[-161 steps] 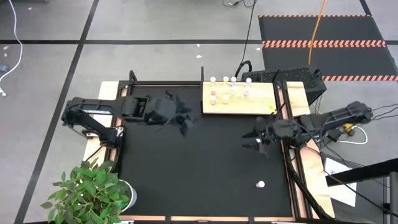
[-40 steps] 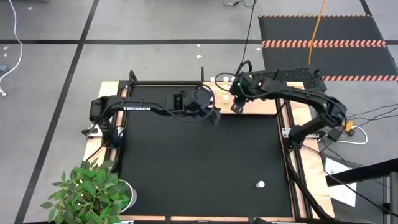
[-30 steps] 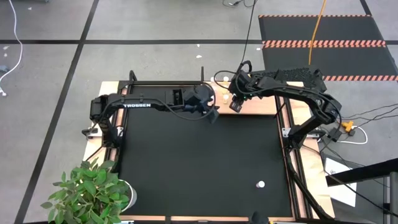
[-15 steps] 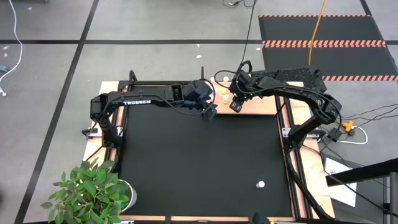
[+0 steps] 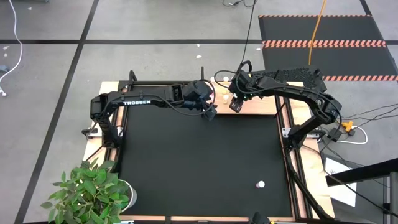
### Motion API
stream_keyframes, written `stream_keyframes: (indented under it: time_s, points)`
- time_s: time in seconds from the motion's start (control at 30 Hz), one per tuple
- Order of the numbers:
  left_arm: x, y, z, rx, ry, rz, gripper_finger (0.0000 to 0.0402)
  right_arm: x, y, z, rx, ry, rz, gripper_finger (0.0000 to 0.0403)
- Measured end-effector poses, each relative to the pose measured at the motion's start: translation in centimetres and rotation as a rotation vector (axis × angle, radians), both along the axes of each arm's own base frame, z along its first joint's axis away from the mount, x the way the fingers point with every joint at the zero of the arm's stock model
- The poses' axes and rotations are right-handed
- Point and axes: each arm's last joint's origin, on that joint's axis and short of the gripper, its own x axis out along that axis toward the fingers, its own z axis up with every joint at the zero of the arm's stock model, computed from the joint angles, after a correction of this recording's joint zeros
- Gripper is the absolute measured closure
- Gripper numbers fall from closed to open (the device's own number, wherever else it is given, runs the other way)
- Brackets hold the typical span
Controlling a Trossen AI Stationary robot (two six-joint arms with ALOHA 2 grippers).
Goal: Pick and place medicine bottles onto shelf by color
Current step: Put the blue pill bottle aligned with the other blue pill bottles on the shelf, then put the purple pill bottle aligned with the other purple pill bottles on the shelf
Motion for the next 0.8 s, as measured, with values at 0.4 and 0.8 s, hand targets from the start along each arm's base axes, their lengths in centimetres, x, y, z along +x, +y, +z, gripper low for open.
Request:
stream_keyframes:
  time_s: [0.4, 0.8]
  points:
    - [-0.1, -0.2, -0.2, -0.02, 0.018, -0.065, 0.0153, -0.6, 0.4, 1.5, 0.009, -0.068, -0.089, 0.0158]
    - [-0.3, -0.7, 0.5, -0.028, -0.002, -0.213, 0.0153, -4.5, 5.8, 6.1, 0.129, -0.123, -0.245, 0.0161]
